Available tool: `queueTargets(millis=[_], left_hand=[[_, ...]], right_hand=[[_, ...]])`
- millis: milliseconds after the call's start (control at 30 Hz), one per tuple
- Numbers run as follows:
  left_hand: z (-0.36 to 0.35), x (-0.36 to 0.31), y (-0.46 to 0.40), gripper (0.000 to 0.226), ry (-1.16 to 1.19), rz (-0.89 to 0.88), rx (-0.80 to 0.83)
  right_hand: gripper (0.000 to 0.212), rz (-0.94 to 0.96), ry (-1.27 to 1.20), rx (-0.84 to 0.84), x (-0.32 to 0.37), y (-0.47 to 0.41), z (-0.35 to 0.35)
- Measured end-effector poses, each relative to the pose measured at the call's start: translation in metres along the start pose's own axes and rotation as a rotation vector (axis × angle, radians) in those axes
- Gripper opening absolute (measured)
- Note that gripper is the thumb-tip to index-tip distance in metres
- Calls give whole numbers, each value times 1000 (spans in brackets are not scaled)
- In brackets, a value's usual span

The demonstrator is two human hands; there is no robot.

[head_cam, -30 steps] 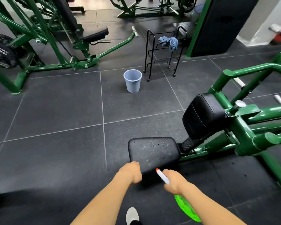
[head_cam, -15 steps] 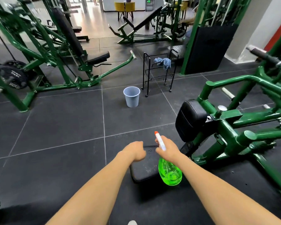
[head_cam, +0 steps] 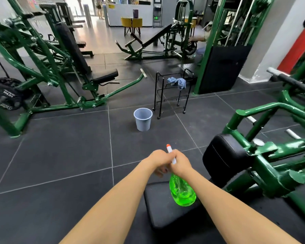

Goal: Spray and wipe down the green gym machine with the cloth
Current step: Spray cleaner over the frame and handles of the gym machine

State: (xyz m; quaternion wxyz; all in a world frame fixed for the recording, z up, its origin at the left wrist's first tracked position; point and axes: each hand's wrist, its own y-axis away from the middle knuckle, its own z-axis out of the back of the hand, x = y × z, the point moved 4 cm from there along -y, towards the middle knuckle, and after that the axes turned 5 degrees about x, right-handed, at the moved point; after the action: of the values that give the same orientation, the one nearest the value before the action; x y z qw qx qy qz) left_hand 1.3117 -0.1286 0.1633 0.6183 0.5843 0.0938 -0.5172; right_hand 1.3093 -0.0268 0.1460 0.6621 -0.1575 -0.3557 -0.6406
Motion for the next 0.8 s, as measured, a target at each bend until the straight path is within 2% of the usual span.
queueTargets(millis=[300,367,500,600,800], left_hand=[[154,19,-81,56,-76,-17,45],[183,17,-96,54,-51,-30,78],[222,10,-119,44,-31,-39,68],[246,-1,-135,45,-54,-86,60],[279,-24,-176,41,-78,-132,29]], right_hand=[[15,-87,-172,-34,84,-133,-65],[17,-91,-166,-57,104,-157,-72],[20,-121,-197,-109,127,-194,-76],[14,-103,-190,-148,140,-219,-74],[19,-113,-122,-174,144,-274,-61]])
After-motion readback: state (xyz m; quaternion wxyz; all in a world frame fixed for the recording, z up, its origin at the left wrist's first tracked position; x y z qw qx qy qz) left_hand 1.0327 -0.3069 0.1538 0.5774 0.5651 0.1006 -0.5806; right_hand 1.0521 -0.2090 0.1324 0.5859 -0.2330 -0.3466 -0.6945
